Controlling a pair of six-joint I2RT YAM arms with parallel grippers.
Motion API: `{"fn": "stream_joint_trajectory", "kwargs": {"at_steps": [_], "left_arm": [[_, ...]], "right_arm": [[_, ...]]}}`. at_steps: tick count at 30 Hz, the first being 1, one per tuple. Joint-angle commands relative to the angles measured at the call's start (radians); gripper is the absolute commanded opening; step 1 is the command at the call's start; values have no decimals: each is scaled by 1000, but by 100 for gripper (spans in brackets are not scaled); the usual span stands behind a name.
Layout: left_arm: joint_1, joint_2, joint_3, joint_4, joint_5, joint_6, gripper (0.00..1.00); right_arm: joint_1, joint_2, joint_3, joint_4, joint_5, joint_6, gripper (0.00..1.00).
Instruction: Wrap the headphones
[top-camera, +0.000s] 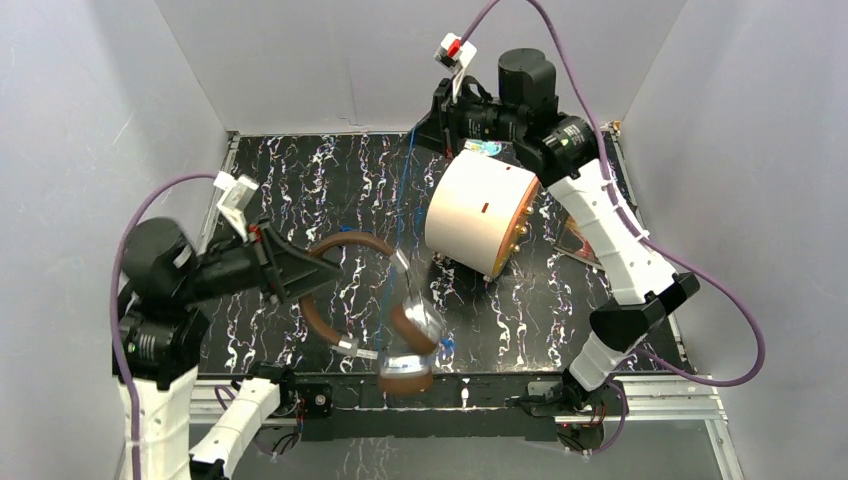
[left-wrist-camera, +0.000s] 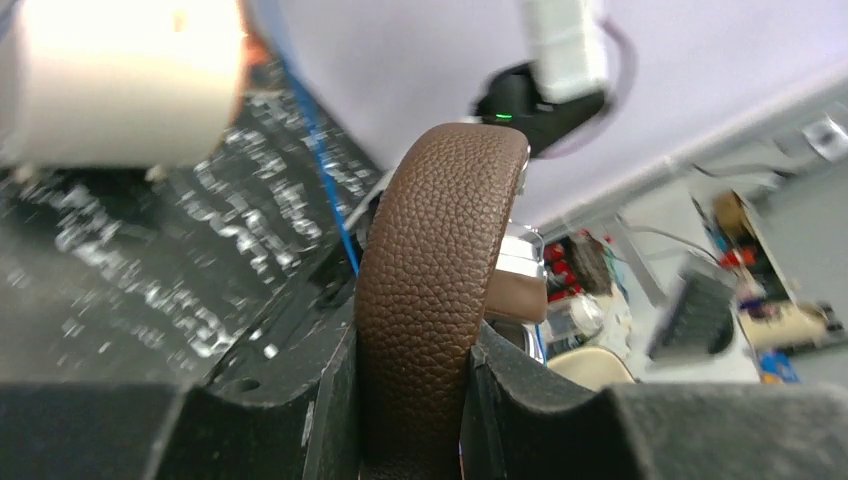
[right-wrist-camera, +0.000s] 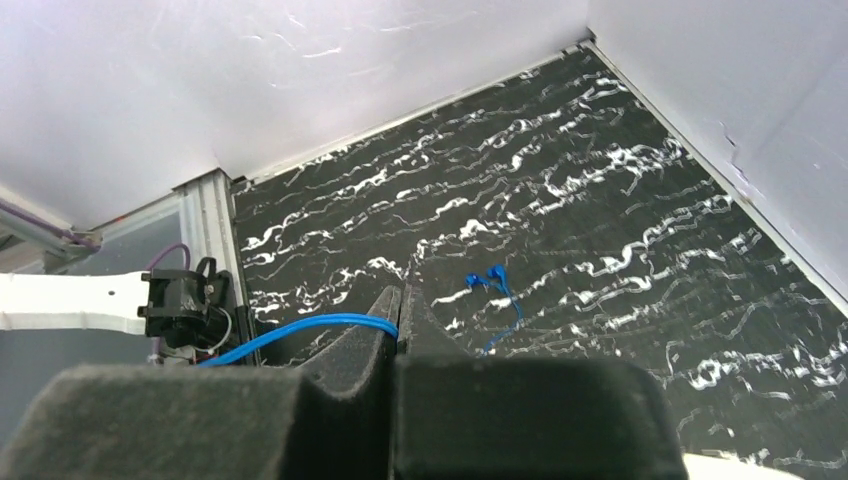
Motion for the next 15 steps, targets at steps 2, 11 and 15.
{"fn": "stream_joint_trajectory", "kwargs": {"at_steps": [2, 11, 15], "left_arm": [[-53, 113, 16, -387, -440, 302, 0], [-53, 108, -57, -278, -883, 332, 0], [-54, 85, -135, -201, -1186, 251, 0]], "right_arm": [[-3, 59, 245, -329, 67, -57, 0], [-4, 90, 270, -327, -23, -17, 0], [5, 103, 278, -302, -73, 42, 0]]}}
